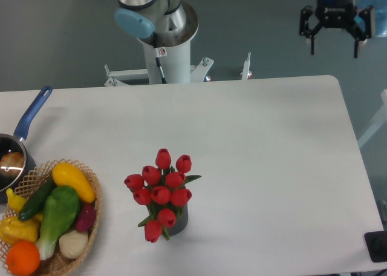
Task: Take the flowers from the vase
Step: 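Move the open gripper toward the red tulips in the grey vase, then lower the open gripper around the tulip stems above the vase rim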
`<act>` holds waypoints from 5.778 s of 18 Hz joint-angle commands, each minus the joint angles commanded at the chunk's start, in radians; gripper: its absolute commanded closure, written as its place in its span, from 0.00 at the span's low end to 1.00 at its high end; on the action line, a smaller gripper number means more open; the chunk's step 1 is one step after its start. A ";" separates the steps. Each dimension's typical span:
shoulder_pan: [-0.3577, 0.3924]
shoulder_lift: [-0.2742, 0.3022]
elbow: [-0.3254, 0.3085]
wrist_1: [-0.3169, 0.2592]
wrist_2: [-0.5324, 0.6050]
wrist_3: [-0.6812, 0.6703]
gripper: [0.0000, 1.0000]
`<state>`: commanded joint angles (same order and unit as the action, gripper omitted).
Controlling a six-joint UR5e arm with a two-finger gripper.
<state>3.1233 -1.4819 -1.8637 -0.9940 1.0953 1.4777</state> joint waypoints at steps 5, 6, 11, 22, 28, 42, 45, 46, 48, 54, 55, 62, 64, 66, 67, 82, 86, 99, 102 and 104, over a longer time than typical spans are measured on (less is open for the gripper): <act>-0.161 -0.046 0.012 0.011 -0.002 -0.210 0.00; -0.187 -0.049 0.011 0.015 0.001 -0.229 0.00; -0.215 -0.052 0.000 0.015 -0.116 -0.232 0.00; -0.216 -0.074 -0.068 0.012 -0.495 -0.200 0.00; -0.288 -0.121 -0.065 0.017 -0.486 -0.198 0.00; -0.385 -0.202 -0.045 0.069 -0.463 -0.206 0.00; -0.417 -0.235 -0.039 0.112 -0.462 -0.211 0.00; -0.425 -0.244 -0.037 0.117 -0.456 -0.212 0.00; -0.446 -0.255 -0.029 0.117 -0.440 -0.227 0.00; -0.462 -0.287 -0.002 0.121 -0.436 -0.237 0.00; -0.462 -0.287 0.000 0.121 -0.436 -0.238 0.00; -0.476 -0.340 0.043 0.150 -0.437 -0.270 0.00; -0.476 -0.350 0.049 0.163 -0.436 -0.270 0.00; -0.477 -0.360 0.057 0.164 -0.436 -0.270 0.00; -0.482 -0.363 0.057 0.164 -0.437 -0.270 0.00; -0.531 -0.393 0.069 0.172 -0.436 -0.267 0.00; -0.545 -0.408 0.070 0.189 -0.436 -0.269 0.00; -0.569 -0.423 0.075 0.212 -0.453 -0.270 0.00; -0.571 -0.423 0.077 0.212 -0.454 -0.270 0.00; -0.569 -0.423 0.078 0.212 -0.456 -0.270 0.00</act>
<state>2.5541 -1.9052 -1.7856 -0.7823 0.6397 1.2072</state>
